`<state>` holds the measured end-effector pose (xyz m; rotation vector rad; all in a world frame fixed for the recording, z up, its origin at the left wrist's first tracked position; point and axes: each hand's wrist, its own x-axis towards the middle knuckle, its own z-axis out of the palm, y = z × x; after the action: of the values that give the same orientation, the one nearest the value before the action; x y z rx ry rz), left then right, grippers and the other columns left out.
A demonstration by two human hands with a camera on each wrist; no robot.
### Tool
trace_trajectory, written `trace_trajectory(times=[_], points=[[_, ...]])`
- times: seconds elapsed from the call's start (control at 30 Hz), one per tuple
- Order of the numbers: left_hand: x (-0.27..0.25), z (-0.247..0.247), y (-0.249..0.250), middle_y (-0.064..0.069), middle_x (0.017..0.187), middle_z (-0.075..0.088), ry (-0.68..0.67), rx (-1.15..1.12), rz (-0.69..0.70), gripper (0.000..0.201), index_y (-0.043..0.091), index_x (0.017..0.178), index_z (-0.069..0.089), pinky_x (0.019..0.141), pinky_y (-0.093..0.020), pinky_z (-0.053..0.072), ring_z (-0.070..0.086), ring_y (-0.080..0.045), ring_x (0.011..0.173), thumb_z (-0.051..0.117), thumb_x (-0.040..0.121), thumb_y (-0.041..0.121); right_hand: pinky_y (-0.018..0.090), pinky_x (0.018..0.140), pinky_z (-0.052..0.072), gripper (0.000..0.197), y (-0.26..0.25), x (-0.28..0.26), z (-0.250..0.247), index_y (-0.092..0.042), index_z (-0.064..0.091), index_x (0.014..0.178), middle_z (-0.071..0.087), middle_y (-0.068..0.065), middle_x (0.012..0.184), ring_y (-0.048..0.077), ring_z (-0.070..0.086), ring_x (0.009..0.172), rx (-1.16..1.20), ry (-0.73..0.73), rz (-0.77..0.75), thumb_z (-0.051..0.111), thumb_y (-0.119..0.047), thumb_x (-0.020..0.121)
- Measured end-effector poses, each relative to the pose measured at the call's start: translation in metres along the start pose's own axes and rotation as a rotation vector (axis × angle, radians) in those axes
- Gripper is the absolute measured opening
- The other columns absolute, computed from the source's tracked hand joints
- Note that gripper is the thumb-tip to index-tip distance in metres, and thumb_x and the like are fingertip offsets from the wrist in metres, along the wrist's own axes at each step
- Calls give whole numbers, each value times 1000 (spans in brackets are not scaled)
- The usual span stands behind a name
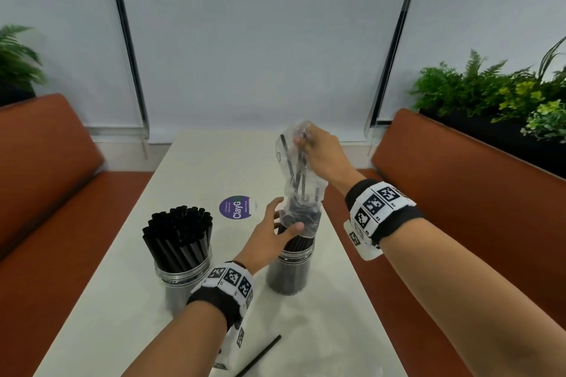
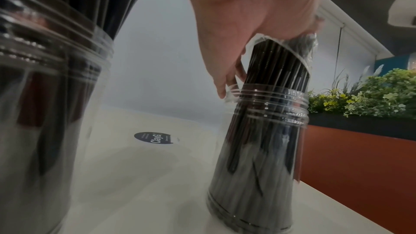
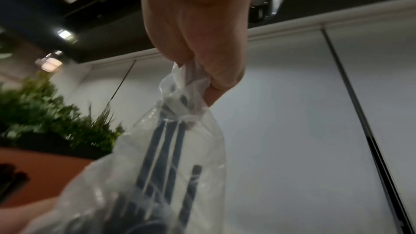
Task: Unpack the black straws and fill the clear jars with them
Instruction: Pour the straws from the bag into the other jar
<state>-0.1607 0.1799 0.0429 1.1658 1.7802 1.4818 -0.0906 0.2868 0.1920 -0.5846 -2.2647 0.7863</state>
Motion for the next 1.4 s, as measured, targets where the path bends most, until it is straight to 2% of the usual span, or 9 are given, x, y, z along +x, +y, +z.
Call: trace_trajectory(times=[0.13, 0.33, 0.43, 0.53, 0.7, 0.87, 1.1, 1.3, 1.4], points=[[4, 4, 6, 8, 130, 54, 14, -3, 78, 49, 29, 139, 29, 101, -25, 38, 52, -7, 118, 46, 94, 37, 25, 75, 50, 20, -4, 2, -7, -14, 50, 107, 61, -2, 93, 7, 61, 75, 222, 19, 18, 48, -31, 96], [10, 4, 9, 17, 113, 61, 14, -46, 73, 33, 41, 110, 47, 100, -29, 40, 55, -5, 112, 42, 92, 15, 39, 105, 36, 112, 7, 0, 10, -33, 4, 144, 40, 15, 142, 29, 46, 127, 397, -224, 158, 83, -18, 66], [11, 2, 5, 15, 109, 64, 39, -62, 73, 25, 34, 112, 50, 101, -33, 43, 58, -4, 108, 45, 91, 21, 46, 103, 42, 72, 10, 5, 7, -17, 36, 134, 59, 19, 123, 29, 60, 109, 534, -158, 165, 77, -16, 74], [10, 1, 2, 19, 118, 60, 30, -125, 53, 25, 41, 116, 46, 101, -26, 40, 54, 0, 115, 44, 96, 25, 44, 93, 51, 5, 19, 1, 4, -11, 60, 87, 64, 4, 87, 19, 62, 81, 666, -29, 157, 57, -7, 89], [9, 3, -2, 12, 129, 56, -17, -142, 35, 31, 34, 128, 42, 107, -28, 35, 49, -4, 122, 41, 96, 35, 20, 71, 48, 15, 41, -7, 24, -16, 58, 87, 60, 0, 87, 11, 59, 80, 464, -67, 161, 49, -6, 94], [8, 3, -6, 10, 137, 49, 19, -100, 61, 58, 31, 137, 34, 113, -38, 32, 44, -5, 128, 42, 85, 56, 49, 95, 49, 11, 62, -8, 34, -15, 62, 94, 67, 10, 101, 28, 63, 101, 423, -114, 259, 55, -8, 90], [11, 1, 15, 25, 127, 47, 59, -110, 119, 55, 48, 129, 27, 98, -15, 35, 44, 20, 110, 33, 95, 5, 49, 112, 26, 97, 38, 1, 3, -44, 6, 145, 27, 11, 154, 29, 36, 136, 720, -175, 132, 70, -13, 79], [14, 4, 14, 10, 131, 53, 57, -178, 76, 48, 42, 131, 35, 108, -34, 36, 48, -10, 124, 36, 92, 14, 35, 112, 33, 40, 35, -1, 18, -18, 46, 137, 48, 7, 143, 16, 46, 128, 329, -56, 33, 45, -26, 97], [15, 4, 12, 12, 121, 58, 64, -182, 50, 36, 41, 124, 40, 105, -33, 39, 53, -9, 118, 41, 96, 19, 24, 88, 47, 33, 55, -17, 32, -11, 54, 129, 60, 7, 125, 19, 60, 101, 249, -81, 110, 44, -11, 97]])
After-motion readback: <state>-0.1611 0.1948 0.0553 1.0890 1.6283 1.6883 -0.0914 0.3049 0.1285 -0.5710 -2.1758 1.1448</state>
